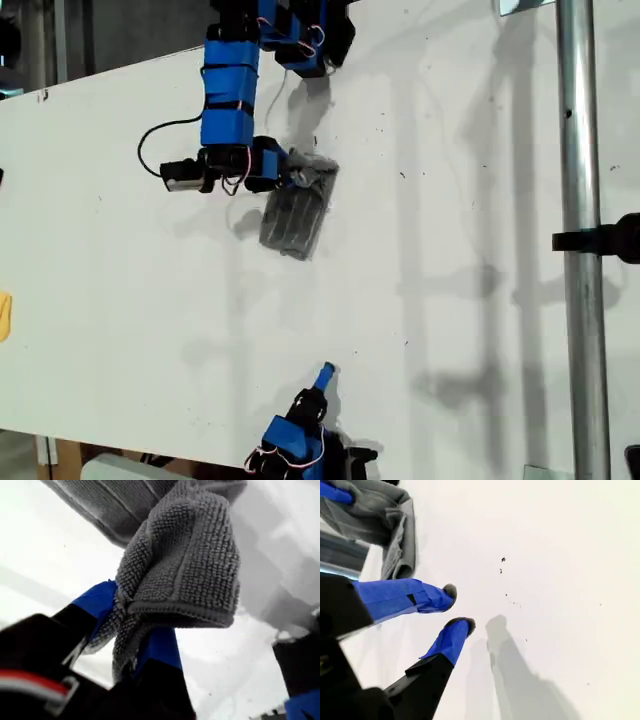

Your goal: Grasp corners of a towel and fold twice.

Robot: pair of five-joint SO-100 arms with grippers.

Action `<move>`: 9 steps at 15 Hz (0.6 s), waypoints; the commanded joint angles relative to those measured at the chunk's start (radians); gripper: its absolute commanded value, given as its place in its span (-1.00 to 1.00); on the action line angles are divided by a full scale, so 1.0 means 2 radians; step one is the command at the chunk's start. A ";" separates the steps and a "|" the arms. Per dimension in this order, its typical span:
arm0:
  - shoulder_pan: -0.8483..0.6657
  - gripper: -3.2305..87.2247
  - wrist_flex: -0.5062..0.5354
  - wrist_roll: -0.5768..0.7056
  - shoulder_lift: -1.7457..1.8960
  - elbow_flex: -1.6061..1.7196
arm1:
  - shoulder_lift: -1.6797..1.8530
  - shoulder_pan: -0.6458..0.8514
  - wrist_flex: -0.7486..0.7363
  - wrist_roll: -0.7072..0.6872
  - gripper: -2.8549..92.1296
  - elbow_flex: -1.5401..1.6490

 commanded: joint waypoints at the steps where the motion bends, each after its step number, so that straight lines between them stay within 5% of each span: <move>1: 0.010 -0.75 0.002 0.004 0.003 0.002 | -0.031 0.024 -0.110 -0.018 -0.94 -0.011; 4: 0.007 -0.75 0.002 0.008 0.003 0.002 | -0.043 0.041 -0.239 -0.041 -0.94 0.008; 6: 0.007 -0.75 0.002 0.010 0.003 0.002 | -0.047 0.051 -0.262 -0.049 -0.87 0.008; 7: 0.006 -0.75 0.002 0.010 0.003 0.002 | -0.048 0.054 -0.268 -0.058 -0.10 -0.002; 8: 0.006 -0.75 0.002 0.011 0.003 0.002 | -0.038 0.058 -0.285 -0.081 0.03 -0.010; 9: 0.004 -0.75 0.002 0.011 0.003 0.002 | -0.012 0.062 -0.323 -0.121 -0.06 -0.011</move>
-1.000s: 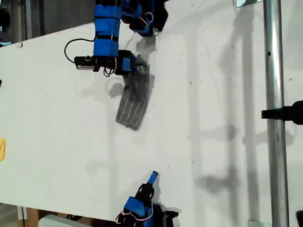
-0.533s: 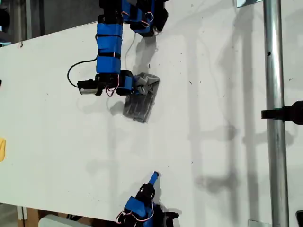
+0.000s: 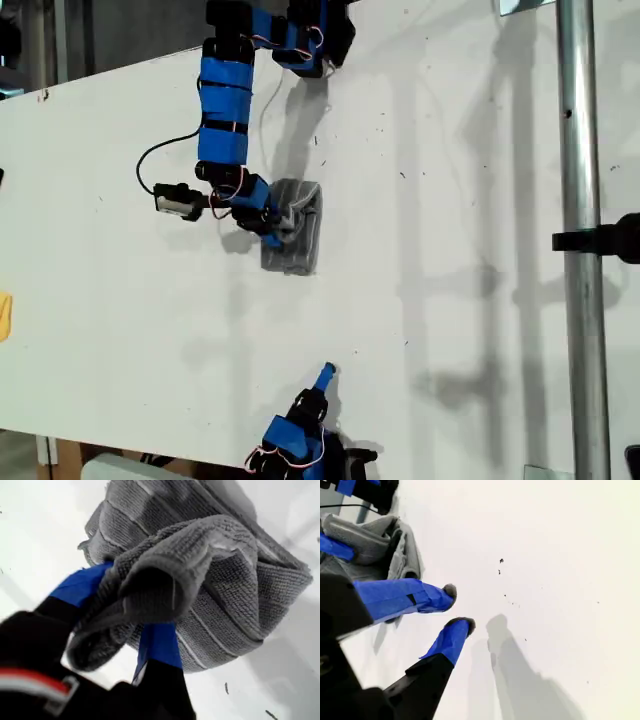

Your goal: Grasp corners of a towel and fold twice.

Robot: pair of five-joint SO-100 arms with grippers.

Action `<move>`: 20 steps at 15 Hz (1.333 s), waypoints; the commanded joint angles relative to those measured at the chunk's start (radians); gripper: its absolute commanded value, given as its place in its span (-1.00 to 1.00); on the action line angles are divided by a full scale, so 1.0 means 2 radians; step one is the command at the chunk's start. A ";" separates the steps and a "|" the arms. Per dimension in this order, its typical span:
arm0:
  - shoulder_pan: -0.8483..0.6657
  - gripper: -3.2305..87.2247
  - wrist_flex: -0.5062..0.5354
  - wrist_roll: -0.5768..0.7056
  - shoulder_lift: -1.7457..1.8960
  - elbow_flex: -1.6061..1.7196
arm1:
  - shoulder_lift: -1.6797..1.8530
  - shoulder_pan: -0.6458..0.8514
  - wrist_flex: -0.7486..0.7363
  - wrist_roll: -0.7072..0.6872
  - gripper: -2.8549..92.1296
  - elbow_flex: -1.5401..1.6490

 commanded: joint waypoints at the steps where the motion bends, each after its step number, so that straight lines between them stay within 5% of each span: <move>1: 0.000 -0.75 0.002 0.002 0.003 0.002 | 0.070 0.018 -0.077 -0.076 0.00 -0.026; 4: 0.005 -0.77 0.002 0.013 0.003 0.002 | 0.188 0.054 -0.110 -0.113 0.04 0.018; 6: 0.007 -0.77 0.002 0.087 0.003 0.002 | 0.319 0.066 -0.103 -0.114 -0.05 0.130; 8: 0.008 -0.77 0.002 0.088 0.003 0.002 | 0.535 0.075 -0.067 -0.074 -0.94 0.311; 12: 0.007 -0.77 0.002 0.088 0.003 0.002 | 0.958 -0.019 0.130 0.120 -0.95 0.607; 14: 0.012 -0.77 0.002 0.089 0.003 0.002 | 0.956 -0.062 0.150 0.208 -0.92 0.667; 15: 0.012 -0.77 0.002 0.089 0.003 0.002 | 0.952 -0.079 0.153 0.222 -0.68 0.690; 17: 0.009 -0.77 0.002 0.090 0.003 0.002 | 0.953 -0.076 0.172 0.126 -0.68 0.690; 20: 0.009 -0.77 0.002 0.090 0.003 0.002 | 0.953 -0.074 0.173 0.129 -0.68 0.690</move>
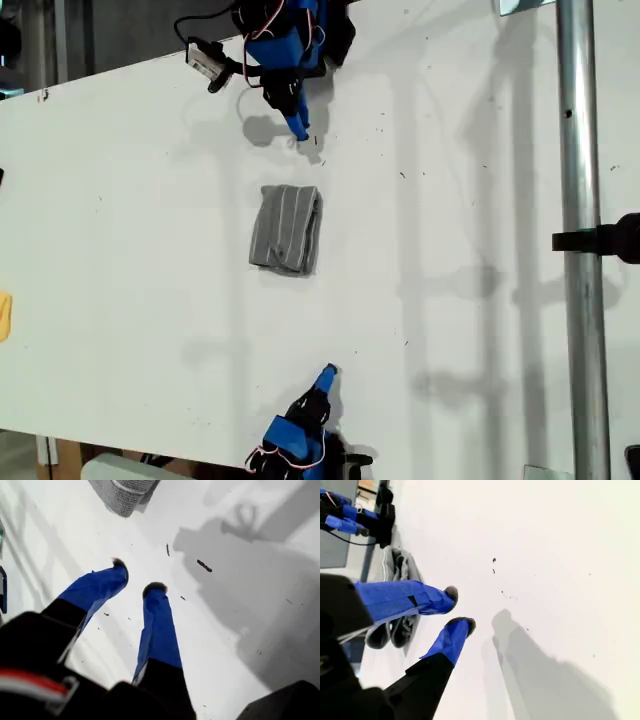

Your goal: Grasp corners of a towel and fold twice.

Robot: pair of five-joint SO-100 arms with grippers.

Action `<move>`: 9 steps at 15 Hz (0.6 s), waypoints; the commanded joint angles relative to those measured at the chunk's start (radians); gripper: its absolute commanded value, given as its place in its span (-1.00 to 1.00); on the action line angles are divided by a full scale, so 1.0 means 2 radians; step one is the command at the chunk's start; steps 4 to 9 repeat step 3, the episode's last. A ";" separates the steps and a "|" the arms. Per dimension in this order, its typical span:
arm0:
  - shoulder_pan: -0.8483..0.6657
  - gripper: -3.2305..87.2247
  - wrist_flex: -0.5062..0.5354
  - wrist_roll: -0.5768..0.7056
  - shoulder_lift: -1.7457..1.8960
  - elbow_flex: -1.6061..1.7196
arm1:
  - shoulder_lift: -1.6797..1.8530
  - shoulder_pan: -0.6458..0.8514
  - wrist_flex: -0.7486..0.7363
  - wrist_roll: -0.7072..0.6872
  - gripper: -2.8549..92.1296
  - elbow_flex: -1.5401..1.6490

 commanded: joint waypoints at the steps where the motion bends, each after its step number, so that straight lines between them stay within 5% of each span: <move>1: 0.003 -0.77 0.002 0.003 0.003 0.002 | -0.002 0.000 0.007 -0.008 -0.68 -0.003; 9: 0.003 -0.77 0.002 0.003 0.003 0.002 | -0.002 -0.001 0.007 -0.008 -0.68 -0.003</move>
